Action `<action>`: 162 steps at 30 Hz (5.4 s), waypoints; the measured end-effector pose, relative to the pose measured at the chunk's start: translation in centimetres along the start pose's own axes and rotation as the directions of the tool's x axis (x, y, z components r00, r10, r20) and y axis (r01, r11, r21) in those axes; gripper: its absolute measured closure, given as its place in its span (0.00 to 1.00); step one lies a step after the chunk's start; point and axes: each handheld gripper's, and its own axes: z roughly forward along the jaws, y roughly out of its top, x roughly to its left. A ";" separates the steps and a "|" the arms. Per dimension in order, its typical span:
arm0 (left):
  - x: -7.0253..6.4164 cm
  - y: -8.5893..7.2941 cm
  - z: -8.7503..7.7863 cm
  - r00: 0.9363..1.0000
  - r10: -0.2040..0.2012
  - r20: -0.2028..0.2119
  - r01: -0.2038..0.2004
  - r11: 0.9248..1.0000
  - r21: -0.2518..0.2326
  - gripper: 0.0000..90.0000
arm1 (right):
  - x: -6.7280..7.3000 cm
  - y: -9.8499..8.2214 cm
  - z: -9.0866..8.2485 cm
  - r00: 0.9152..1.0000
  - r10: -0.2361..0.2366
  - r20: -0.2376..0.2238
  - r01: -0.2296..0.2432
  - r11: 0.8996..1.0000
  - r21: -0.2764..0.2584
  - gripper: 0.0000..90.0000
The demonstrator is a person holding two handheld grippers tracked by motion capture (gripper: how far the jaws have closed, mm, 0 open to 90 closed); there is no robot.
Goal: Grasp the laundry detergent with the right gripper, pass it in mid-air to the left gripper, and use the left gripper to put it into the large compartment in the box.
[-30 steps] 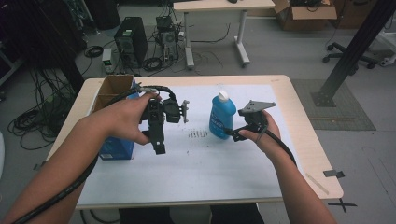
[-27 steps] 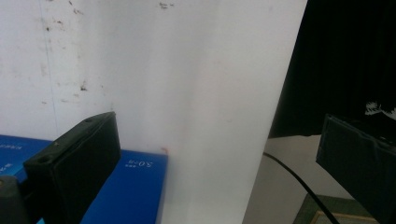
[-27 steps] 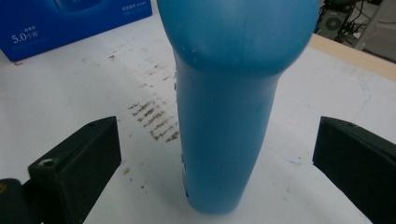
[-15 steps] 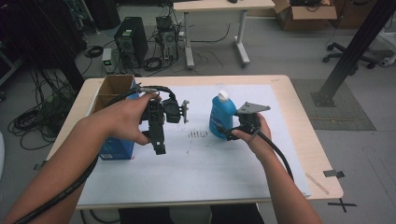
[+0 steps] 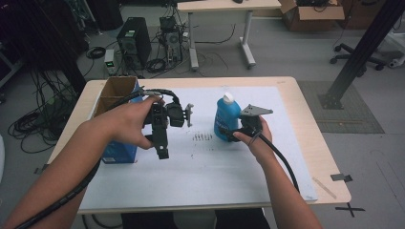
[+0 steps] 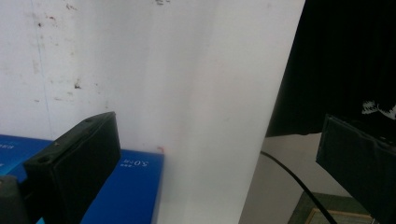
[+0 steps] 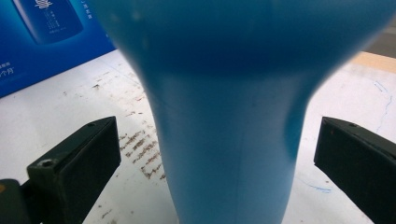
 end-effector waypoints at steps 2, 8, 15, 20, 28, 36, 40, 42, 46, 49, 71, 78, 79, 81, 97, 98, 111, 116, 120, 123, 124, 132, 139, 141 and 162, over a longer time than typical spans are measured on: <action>-0.1 0.0 0.0 1.000 0.003 0.000 -0.003 1.000 0.002 0.00 | 0.1 0.0 0.1 1.000 0.005 0.006 -0.005 1.000 -0.011 0.01; -0.1 -0.3 0.1 1.000 0.000 -0.002 0.000 1.000 0.000 0.00 | 0.5 -0.1 0.5 1.000 0.012 0.012 -0.011 0.999 -0.040 0.01; -0.2 -0.5 0.3 1.000 -0.003 -0.002 0.003 1.000 -0.001 0.00 | 0.9 -0.4 0.8 0.999 0.022 0.034 -0.020 0.998 -0.055 0.01; -0.2 -0.6 0.3 1.000 0.000 -0.003 0.000 1.000 -0.002 0.00 | 1.0 -0.6 0.9 0.999 0.016 0.052 -0.014 0.999 -0.050 0.06; -0.2 -0.8 0.4 1.000 -0.002 -0.002 0.002 1.000 -0.005 0.00 | 0.9 -0.9 1.0 0.999 0.013 0.051 -0.010 0.999 -0.054 0.18; -0.1 -0.8 0.5 1.000 -0.007 -0.002 0.007 1.000 -0.004 0.00 | 0.8 -1.0 1.0 0.999 0.007 0.049 -0.004 0.998 -0.057 0.26; -0.2 -0.8 0.6 1.000 -0.005 -0.001 0.005 1.000 -0.005 0.00 | 0.8 -1.0 1.1 0.999 -0.005 0.046 0.007 0.999 -0.052 0.27; -0.2 -0.8 0.6 1.000 -0.005 -0.002 0.005 1.000 -0.004 0.00 | 0.8 -1.0 1.1 0.999 -0.007 0.043 0.009 0.999 -0.048 0.29; -0.2 -0.8 0.5 1.000 -0.003 -0.004 0.003 1.000 -0.004 0.00 | 0.7 -1.0 1.1 0.999 -0.011 0.048 0.013 0.999 -0.049 0.31; -0.2 -0.7 0.5 1.000 -0.003 -0.006 0.003 1.000 -0.005 0.00 | 0.7 -1.0 1.0 0.999 -0.007 0.049 0.009 0.999 -0.052 0.32; -0.2 -0.5 0.5 1.000 0.003 -0.010 -0.003 1.000 -0.012 0.00 | 0.4 -1.5 1.4 0.998 -0.036 0.053 0.038 0.998 -0.049 0.49; -0.2 -0.4 0.4 1.000 0.005 -0.010 -0.005 1.000 -0.005 0.00 | 0.5 -1.4 1.4 0.998 -0.039 0.053 0.041 0.998 -0.047 0.50; -0.2 -0.4 0.4 1.000 0.005 -0.010 -0.005 1.000 -0.005 0.00 | 0.5 -1.4 1.4 0.998 -0.039 0.053 0.041 0.998 -0.047 0.50; -0.2 -0.5 0.3 1.000 0.005 -0.010 -0.006 1.000 -0.007 0.00 | 0.6 -1.3 1.3 0.998 -0.051 0.037 0.053 0.998 -0.045 0.51; 0.0 0.3 -1.5 0.999 0.025 -0.041 -0.027 0.999 -0.040 0.00 | 0.7 5.0 -3.6 0.980 -0.184 -0.080 0.176 0.979 -0.099 0.50; 0.0 0.3 -1.6 0.999 0.025 -0.045 -0.027 0.999 -0.044 0.00 | 0.8 5.5 -4.0 0.976 -0.195 -0.099 0.185 0.977 -0.102 0.50; 0.4 0.7 -3.7 0.997 0.032 -0.068 -0.037 0.996 -0.079 0.00 | 2.2 9.0 -8.1 0.877 -0.349 -0.332 0.330 0.937 -0.115 0.50; 0.5 1.1 -4.5 0.996 0.043 -0.074 -0.049 0.995 -0.082 0.00 | 2.8 8.9 -8.4 0.830 -0.389 -0.400 0.372 0.920 -0.123 0.50; 0.5 1.3 -5.1 0.996 0.050 -0.080 -0.057 0.995 -0.085 0.00 | 3.2 8.4 -8.2 0.796 -0.406 -0.449 0.392 0.911 -0.127 0.50; 0.4 1.5 -5.3 0.995 0.057 -0.082 -0.063 0.995 -0.082 0.00 | 3.6 7.8 -7.7 0.777 -0.405 -0.482 0.393 0.910 -0.131 0.50; 0.4 1.5 -5.4 0.995 0.060 -0.083 -0.067 0.994 -0.082 0.00 | 3.7 7.7 -7.5 0.774 -0.405 -0.487 0.395 0.910 -0.130 0.50; 0.2 1.7 -5.4 0.994 0.072 -0.088 -0.079 0.994 -0.077 0.00 | 4.6 6.2 -5.9 0.733 -0.392 -0.556 0.401 0.909 -0.112 0.50; 0.0 2.0 -5.4 0.993 0.085 -0.087 -0.092 0.993 -0.080 0.00 | 5.6 5.1 -4.5 0.710 -0.378 -0.594 0.391 0.913 -0.114 0.50; -0.1 2.1 -5.3 0.993 0.090 -0.083 -0.096 0.993 -0.074 0.00 | 5.9 4.9 -4.1 0.709 -0.376 -0.597 0.390 0.914 -0.112 0.50; -0.7 3.4 -3.4 0.991 0.116 -0.063 -0.120 0.991 -0.057 0.00 | 8.7 3.6 -0.1 0.684 -0.360 -0.635 0.366 0.922 -0.129 0.50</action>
